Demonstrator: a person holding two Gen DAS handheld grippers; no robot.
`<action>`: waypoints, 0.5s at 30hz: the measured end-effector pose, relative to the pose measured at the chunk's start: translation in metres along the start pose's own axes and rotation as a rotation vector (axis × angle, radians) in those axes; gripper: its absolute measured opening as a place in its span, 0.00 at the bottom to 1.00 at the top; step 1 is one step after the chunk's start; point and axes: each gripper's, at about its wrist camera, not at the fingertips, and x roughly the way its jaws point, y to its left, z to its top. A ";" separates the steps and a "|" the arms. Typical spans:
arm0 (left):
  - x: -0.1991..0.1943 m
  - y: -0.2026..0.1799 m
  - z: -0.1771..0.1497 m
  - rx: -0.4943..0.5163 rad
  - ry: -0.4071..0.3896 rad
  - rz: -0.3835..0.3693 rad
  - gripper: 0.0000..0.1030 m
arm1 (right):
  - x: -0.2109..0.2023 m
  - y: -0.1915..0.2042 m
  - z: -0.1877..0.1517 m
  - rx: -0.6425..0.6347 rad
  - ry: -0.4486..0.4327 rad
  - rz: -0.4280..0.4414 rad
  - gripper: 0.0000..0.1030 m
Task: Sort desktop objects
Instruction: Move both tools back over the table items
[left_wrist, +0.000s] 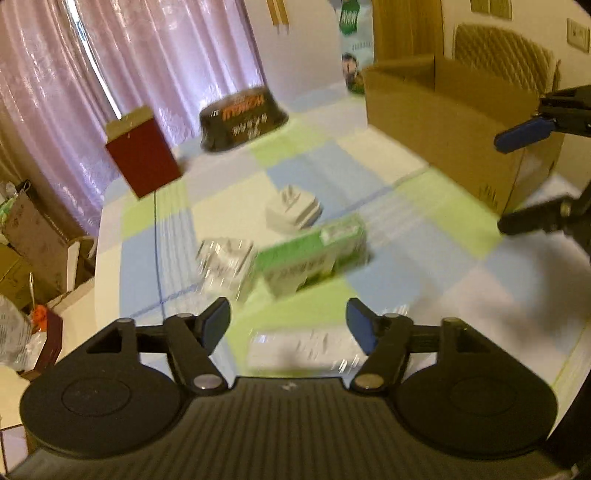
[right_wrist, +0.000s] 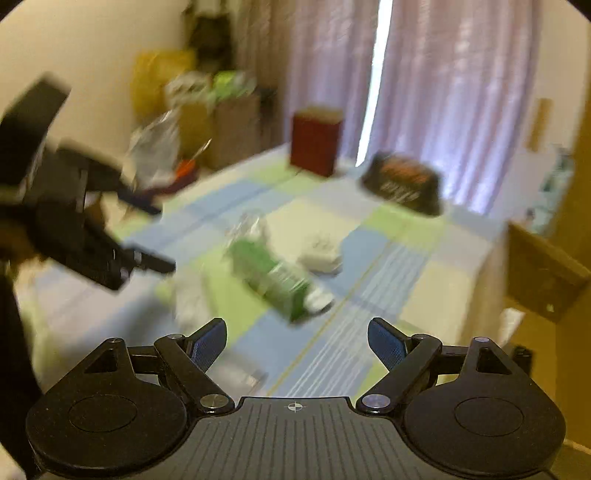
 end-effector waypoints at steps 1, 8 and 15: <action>0.001 0.003 -0.005 -0.002 0.012 -0.004 0.72 | 0.008 0.005 -0.003 -0.007 0.028 0.010 0.84; 0.018 0.008 -0.033 0.082 0.060 -0.015 0.77 | 0.050 0.026 -0.023 0.014 0.157 0.027 0.84; 0.041 0.020 -0.042 0.090 0.080 -0.012 0.80 | 0.068 0.043 -0.042 0.134 0.196 0.011 0.94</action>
